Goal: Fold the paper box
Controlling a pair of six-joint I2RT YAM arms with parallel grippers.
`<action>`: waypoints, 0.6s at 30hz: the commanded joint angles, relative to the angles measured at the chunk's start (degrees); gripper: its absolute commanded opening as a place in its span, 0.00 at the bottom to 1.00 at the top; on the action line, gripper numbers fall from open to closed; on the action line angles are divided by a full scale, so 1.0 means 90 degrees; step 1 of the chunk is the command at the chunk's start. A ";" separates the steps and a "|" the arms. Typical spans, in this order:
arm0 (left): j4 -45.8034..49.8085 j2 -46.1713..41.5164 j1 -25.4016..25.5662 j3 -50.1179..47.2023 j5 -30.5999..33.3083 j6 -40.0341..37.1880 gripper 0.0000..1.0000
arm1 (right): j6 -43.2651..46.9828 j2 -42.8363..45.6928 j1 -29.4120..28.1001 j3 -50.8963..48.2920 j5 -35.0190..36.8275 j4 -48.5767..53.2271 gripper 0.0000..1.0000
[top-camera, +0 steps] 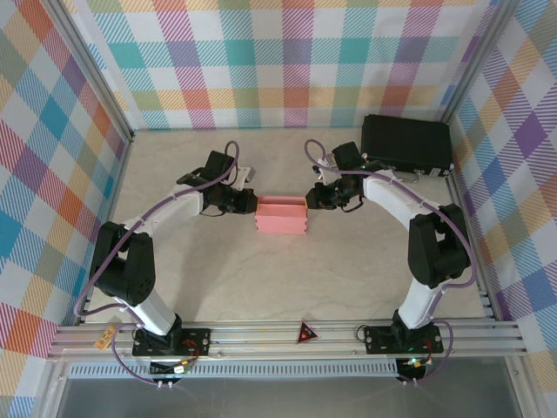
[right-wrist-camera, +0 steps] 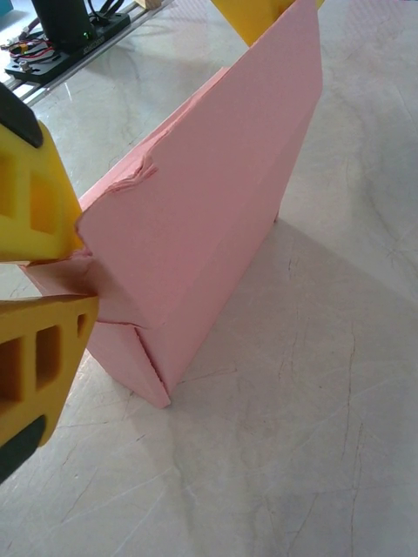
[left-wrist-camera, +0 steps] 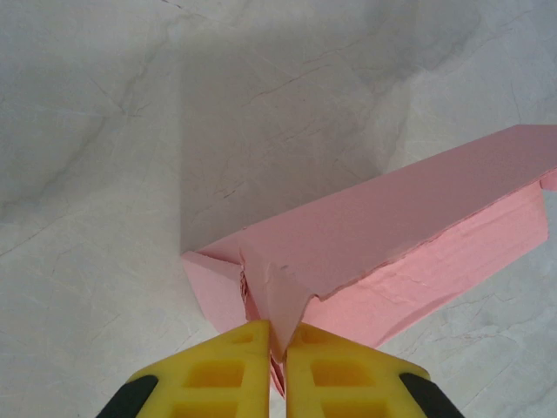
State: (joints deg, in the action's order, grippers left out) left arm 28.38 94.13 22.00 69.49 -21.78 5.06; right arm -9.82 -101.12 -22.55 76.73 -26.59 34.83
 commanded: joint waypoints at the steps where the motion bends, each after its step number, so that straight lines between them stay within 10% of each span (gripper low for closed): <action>1: 0.0197 -0.0078 0.0036 -0.0097 0.0066 -0.0068 0.11 | 0.0085 0.0179 -0.0035 0.0010 0.0039 0.0243 0.16; 18: 0.0193 -0.0083 0.0041 -0.0114 0.0117 -0.0075 0.11 | 0.0124 0.0180 -0.0056 0.0001 0.0220 0.0319 0.19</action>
State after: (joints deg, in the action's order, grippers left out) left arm 28.38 94.13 22.00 69.45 -21.54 4.91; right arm -9.65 -101.08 -22.59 76.73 -25.74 35.29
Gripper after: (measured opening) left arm 0.109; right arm 0.183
